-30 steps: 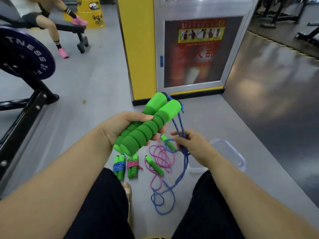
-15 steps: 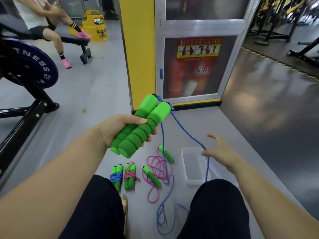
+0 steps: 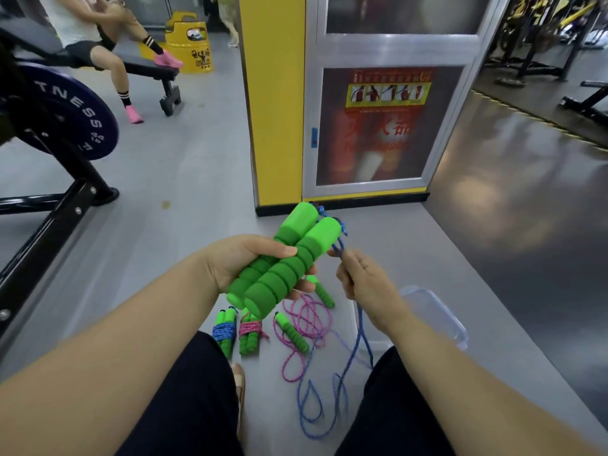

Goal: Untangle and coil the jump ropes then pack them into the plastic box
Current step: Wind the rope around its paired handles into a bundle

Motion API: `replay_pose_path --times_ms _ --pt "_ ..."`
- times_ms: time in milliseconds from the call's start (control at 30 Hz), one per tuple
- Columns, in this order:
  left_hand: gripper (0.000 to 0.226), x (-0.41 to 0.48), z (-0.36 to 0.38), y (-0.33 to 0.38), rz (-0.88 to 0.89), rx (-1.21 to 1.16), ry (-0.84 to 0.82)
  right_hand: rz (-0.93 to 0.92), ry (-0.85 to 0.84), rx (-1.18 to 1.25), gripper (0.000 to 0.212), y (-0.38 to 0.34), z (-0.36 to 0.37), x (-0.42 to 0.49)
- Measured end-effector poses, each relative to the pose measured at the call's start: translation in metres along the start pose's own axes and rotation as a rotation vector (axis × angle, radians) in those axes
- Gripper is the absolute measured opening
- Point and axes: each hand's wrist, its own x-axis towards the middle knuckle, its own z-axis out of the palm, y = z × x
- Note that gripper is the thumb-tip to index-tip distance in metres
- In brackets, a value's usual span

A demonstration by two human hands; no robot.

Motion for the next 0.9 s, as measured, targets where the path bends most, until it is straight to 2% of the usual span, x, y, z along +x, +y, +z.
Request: replay_pose_path --times_ms 67,133,200,267,367,500,700,800,900 --pt "0.058 0.003 -0.005 -0.01 -0.006 0.027 0.028 0.002 -0.001 -0.058 0.03 0.01 0.001 -0.007" --pt "0.043 0.007 -0.008 -0.016 -0.043 0.141 0.088 0.022 -0.008 -0.17 0.029 0.015 0.0 -0.011" --pt "0.037 0.01 -0.009 -0.019 -0.096 0.231 0.155 0.093 -0.022 -0.201 0.028 0.019 -0.005 -0.01" --pt "0.031 0.014 -0.011 -0.021 -0.136 0.271 0.195 0.199 -0.041 -0.077 0.033 0.021 -0.013 -0.008" --pt "0.025 0.018 -0.012 -0.027 -0.173 0.299 0.232 0.259 -0.085 0.09 0.031 0.018 -0.009 -0.009" --pt "0.024 0.025 -0.007 -0.036 -0.157 0.338 0.195 0.323 -0.101 0.14 0.034 0.018 0.011 -0.012" --pt "0.019 0.027 -0.004 -0.048 -0.138 0.348 0.227 0.398 -0.052 0.325 0.035 0.023 0.02 -0.016" --pt "0.017 0.026 -0.003 -0.054 -0.177 0.372 0.182 0.402 -0.086 0.399 0.039 0.027 0.022 -0.023" --pt "0.023 0.028 0.001 -0.061 -0.224 0.417 0.095 0.426 -0.12 0.436 0.026 0.028 0.022 -0.029"
